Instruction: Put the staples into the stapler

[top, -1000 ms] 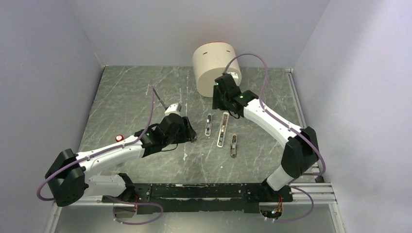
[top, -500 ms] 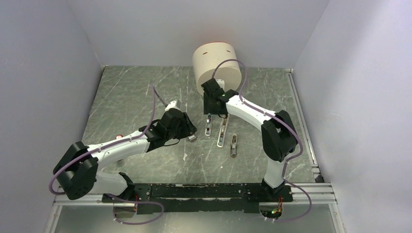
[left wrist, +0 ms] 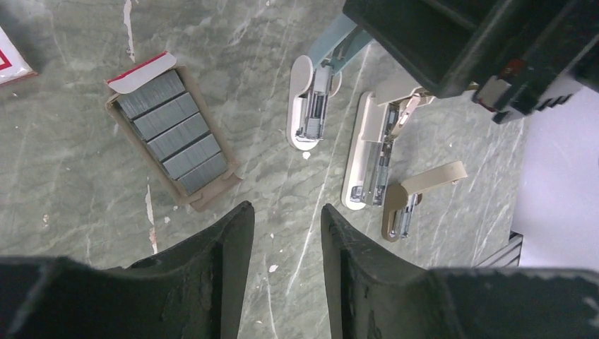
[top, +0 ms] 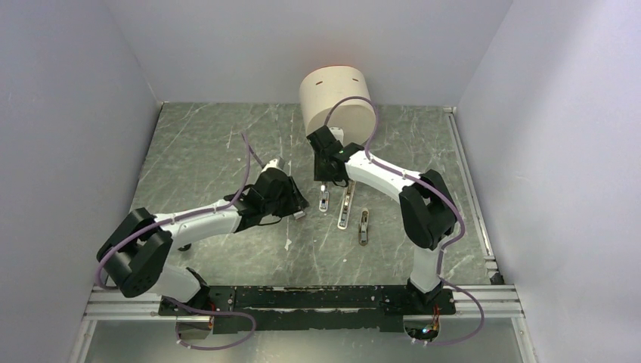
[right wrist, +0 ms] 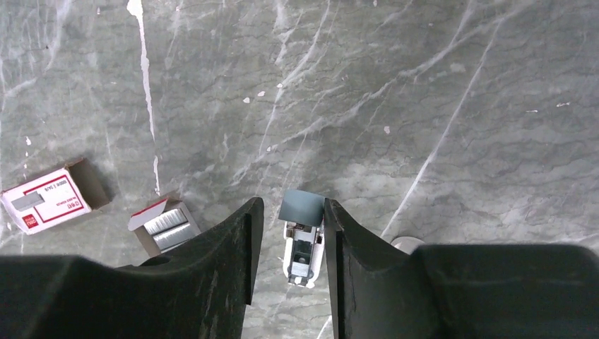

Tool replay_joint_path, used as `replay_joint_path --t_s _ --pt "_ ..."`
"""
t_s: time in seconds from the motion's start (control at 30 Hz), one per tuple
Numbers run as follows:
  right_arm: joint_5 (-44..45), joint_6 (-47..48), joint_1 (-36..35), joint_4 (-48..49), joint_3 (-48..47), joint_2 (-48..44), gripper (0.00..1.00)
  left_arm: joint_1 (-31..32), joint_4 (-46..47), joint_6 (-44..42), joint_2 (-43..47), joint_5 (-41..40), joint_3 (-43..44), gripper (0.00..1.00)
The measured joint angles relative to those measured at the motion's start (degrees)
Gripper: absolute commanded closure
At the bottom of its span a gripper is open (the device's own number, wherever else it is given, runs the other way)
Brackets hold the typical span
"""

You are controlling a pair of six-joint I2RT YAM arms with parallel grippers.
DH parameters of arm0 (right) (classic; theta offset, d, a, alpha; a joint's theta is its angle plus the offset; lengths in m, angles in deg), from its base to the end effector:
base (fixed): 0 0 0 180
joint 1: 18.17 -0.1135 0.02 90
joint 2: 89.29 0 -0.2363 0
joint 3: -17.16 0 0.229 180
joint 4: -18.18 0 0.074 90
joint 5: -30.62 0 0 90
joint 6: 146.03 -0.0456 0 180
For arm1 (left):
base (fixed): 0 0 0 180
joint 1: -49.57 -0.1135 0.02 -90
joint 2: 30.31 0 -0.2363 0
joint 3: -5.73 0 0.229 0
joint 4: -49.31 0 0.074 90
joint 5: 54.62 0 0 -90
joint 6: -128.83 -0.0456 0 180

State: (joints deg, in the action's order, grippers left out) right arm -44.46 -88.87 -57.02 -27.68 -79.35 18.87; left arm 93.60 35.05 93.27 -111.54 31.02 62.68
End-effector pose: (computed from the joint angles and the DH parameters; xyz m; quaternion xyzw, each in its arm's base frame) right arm 0.3044 0.2301 0.1922 -0.0136 0.9525 0.0614 0.2978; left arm 0.2082 -0.1964 0.1784 -0.0981 0.8950 -0.3062 0.3092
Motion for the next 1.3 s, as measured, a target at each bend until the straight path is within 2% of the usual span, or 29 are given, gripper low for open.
replay_joint_path --t_s 0.33,0.53,0.87,1.3 --pt "2.6 -0.3 -0.2 0.0 0.0 1.3 0.58 -1.1 0.1 -0.7 -7.7 1.1 3.8 0.56" --pt "2.7 -0.2 -0.5 -0.1 0.0 2.4 0.73 -2.0 1.1 -1.2 -11.7 2.7 6.3 0.57" --pt "2.5 0.7 -0.7 2.4 2.0 1.3 0.76 -2.6 5.0 -1.4 -19.7 7.6 9.2 0.72" --pt "2.0 0.7 -0.7 4.7 4.5 -0.3 0.77 -2.7 9.9 -2.0 -25.4 11.2 11.1 0.85"
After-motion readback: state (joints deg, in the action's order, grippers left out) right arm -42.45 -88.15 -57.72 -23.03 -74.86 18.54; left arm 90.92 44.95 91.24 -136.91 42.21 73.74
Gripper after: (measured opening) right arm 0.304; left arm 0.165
